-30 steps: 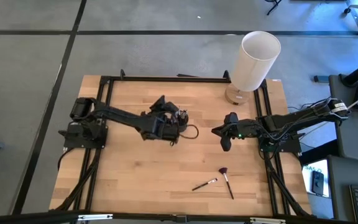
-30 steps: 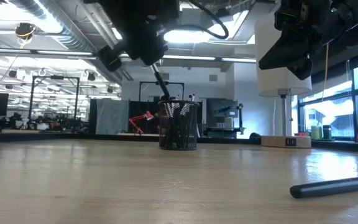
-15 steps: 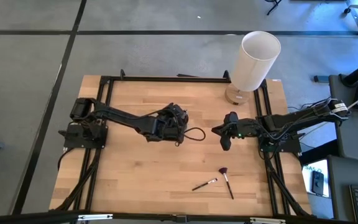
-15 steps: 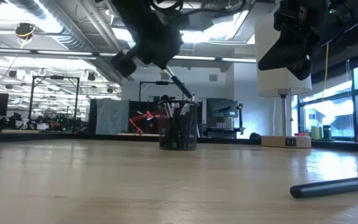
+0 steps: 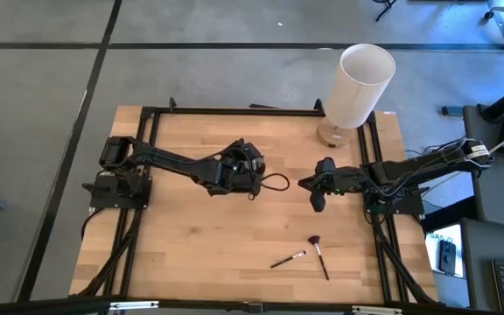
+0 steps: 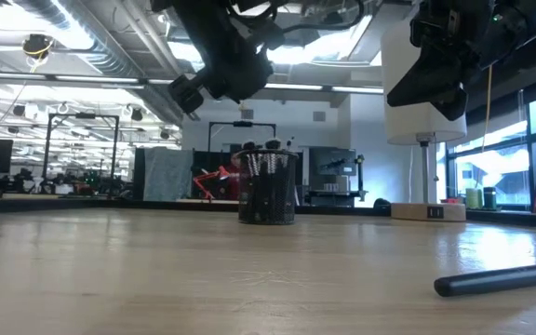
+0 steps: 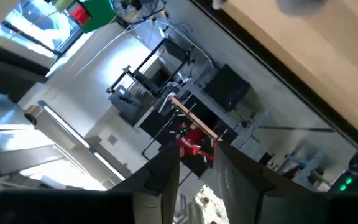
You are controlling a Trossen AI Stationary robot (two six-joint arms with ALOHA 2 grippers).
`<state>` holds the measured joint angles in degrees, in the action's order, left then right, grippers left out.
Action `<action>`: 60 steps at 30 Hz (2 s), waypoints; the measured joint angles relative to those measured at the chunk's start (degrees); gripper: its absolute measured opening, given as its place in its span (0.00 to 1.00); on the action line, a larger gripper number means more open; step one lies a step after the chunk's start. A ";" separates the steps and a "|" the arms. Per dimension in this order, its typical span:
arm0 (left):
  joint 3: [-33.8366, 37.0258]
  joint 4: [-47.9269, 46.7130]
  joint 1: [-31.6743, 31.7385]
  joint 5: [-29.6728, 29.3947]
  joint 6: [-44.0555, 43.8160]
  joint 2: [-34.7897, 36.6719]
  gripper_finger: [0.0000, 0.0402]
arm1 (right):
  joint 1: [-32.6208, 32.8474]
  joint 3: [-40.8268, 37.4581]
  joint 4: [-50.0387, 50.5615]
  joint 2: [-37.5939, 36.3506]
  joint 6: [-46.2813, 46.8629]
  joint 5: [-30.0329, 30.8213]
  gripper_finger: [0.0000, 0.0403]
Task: Sort items
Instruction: Put the eyeshadow brush into the organizer
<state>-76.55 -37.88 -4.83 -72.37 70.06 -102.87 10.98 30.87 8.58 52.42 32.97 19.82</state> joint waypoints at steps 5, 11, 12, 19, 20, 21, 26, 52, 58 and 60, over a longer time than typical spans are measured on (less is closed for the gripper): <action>0.02 5.33 -2.73 2.35 -6.87 0.00 0.25 | 0.00 0.00 0.14 0.00 0.00 -0.14 0.09; 0.00 14.56 -10.33 14.20 -31.21 0.00 0.25 | 0.00 0.01 0.87 -0.47 -0.63 -0.98 0.09; 0.00 16.22 -11.37 19.79 -38.47 0.00 0.25 | -0.02 0.37 1.47 -1.01 -0.63 -1.31 0.09; 0.04 35.08 -12.91 57.34 -79.69 -6.40 0.23 | 2.67 5.27 6.18 -7.08 0.16 -1.86 0.09; -0.56 37.82 -13.09 58.62 -80.97 -8.41 0.23 | 3.32 5.67 8.76 -8.08 0.96 -1.68 0.09; -1.64 38.43 -13.25 58.94 -81.80 -10.23 0.23 | 3.88 6.07 11.55 -8.97 2.33 -0.96 0.09; -12.71 33.41 -13.37 58.98 -86.26 -20.82 0.24 | 6.23 6.84 25.87 -12.81 12.36 5.44 0.09; -33.42 31.25 -11.34 65.17 -96.30 -39.48 0.28 | 6.14 6.62 40.93 -14.58 21.07 6.57 0.09; -33.41 27.45 -12.92 67.17 -95.99 -39.63 0.28 | 6.14 6.62 40.62 -14.58 23.28 6.53 0.09; -33.45 26.61 -13.33 67.13 -94.72 -39.62 0.28 | 6.14 6.62 40.61 -14.56 23.79 6.49 0.09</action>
<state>-110.00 -11.27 -18.16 -5.23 -24.67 -142.49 17.12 37.50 49.19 37.87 56.76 26.30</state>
